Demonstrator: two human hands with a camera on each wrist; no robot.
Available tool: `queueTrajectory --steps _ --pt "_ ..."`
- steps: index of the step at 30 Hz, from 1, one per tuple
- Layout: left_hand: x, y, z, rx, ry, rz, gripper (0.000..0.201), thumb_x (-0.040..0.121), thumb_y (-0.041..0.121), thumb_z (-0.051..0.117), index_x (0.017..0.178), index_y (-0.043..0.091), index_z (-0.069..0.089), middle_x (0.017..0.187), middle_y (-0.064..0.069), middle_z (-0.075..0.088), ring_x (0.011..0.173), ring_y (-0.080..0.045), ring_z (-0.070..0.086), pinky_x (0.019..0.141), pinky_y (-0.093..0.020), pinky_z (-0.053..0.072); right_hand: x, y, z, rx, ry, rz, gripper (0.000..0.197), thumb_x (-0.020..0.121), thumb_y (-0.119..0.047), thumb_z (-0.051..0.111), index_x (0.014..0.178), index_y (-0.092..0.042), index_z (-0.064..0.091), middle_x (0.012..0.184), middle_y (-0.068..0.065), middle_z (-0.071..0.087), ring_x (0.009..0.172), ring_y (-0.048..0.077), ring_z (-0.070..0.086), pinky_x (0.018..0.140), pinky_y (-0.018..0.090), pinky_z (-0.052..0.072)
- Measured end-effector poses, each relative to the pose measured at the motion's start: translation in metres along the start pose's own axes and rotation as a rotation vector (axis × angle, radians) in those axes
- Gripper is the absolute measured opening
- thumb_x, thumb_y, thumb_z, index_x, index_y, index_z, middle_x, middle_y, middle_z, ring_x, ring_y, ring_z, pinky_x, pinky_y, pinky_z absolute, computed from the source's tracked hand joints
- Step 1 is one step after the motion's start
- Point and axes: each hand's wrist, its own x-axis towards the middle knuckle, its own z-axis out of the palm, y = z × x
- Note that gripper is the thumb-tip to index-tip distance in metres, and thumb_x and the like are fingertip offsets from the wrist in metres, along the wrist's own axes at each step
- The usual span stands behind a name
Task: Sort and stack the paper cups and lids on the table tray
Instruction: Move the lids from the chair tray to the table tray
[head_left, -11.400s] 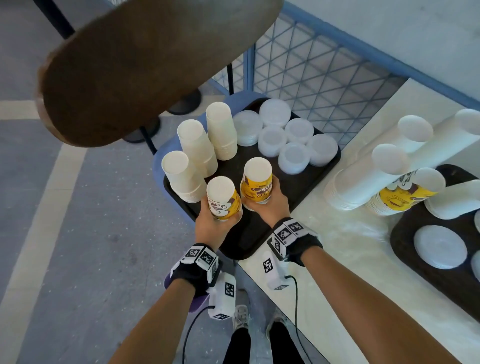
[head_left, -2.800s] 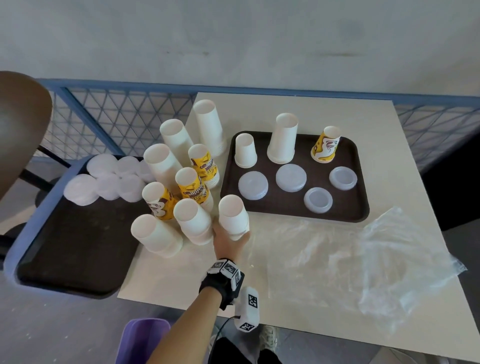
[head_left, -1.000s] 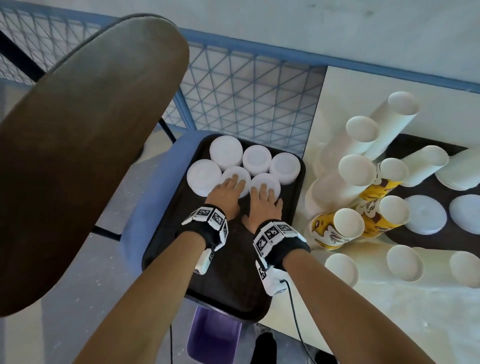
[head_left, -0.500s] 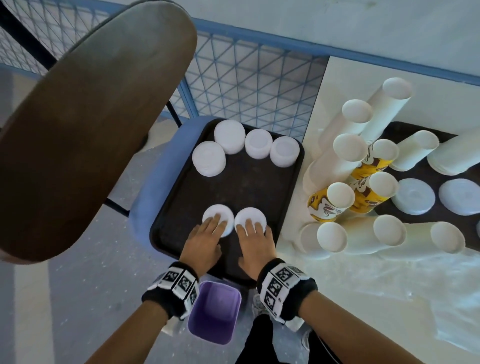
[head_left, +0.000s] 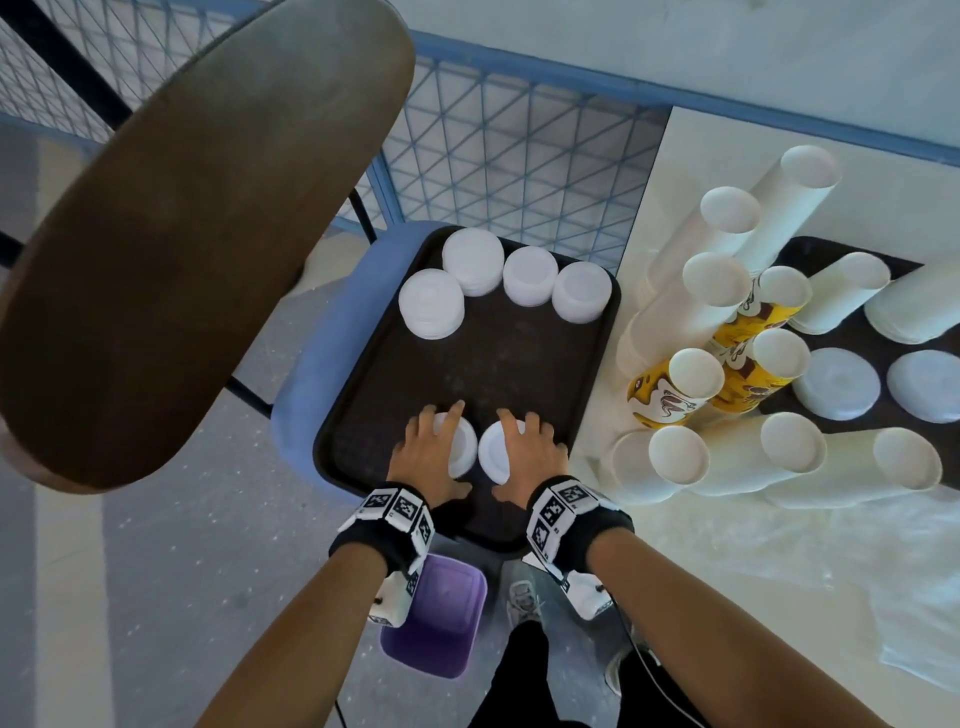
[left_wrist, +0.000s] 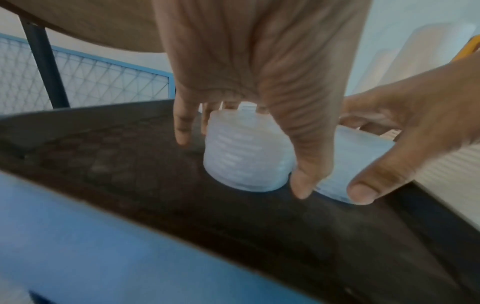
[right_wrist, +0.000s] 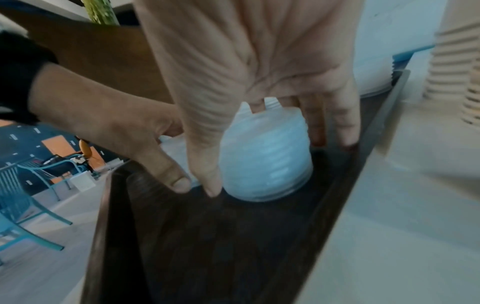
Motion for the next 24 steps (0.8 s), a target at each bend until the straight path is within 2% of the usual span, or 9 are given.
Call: queueTrajectory --steps 4,10,16,24 --pt "0.001 0.002 0.005 -0.026 0.008 -0.036 0.090 0.067 0.024 0.075 0.140 0.026 0.023 0.134 -0.006 0.030 0.124 -0.028 0.034 0.089 -0.042 0.046 -0.002 -0.003 0.011 0.039 0.043 -0.001 0.091 0.070 -0.025 0.078 0.141 -0.022 0.021 0.134 0.010 0.031 0.123 0.028 0.036 0.090 0.040 0.045" --pt "-0.008 0.001 0.014 -0.058 0.044 -0.085 0.082 0.063 0.024 0.076 0.131 0.022 0.031 0.127 -0.007 0.033 0.119 -0.028 0.037 0.082 -0.040 0.049 -0.007 -0.007 0.025 0.057 0.093 0.006 0.088 0.071 -0.021 0.076 0.141 -0.020 0.021 0.132 0.012 0.032 0.121 0.029 0.037 0.091 0.038 0.047" --pt "-0.012 0.003 0.016 -0.088 0.064 -0.145 0.082 0.059 0.024 0.078 0.127 0.020 0.032 0.124 -0.010 0.034 0.115 -0.030 0.038 0.082 -0.039 0.049 -0.008 -0.010 0.024 0.047 0.110 0.007 0.087 0.068 -0.023 0.078 0.136 -0.018 0.026 0.128 0.014 0.033 0.117 0.030 0.040 0.089 0.037 0.046" --pt "-0.018 -0.001 0.020 -0.169 0.106 -0.148 0.082 0.058 0.027 0.078 0.127 0.019 0.033 0.123 -0.011 0.036 0.113 -0.031 0.039 0.082 -0.041 0.046 -0.011 -0.008 0.025 0.074 0.128 0.000 0.086 0.064 -0.025 0.080 0.132 -0.019 0.029 0.126 0.013 0.034 0.113 0.031 0.042 0.086 0.037 0.047"
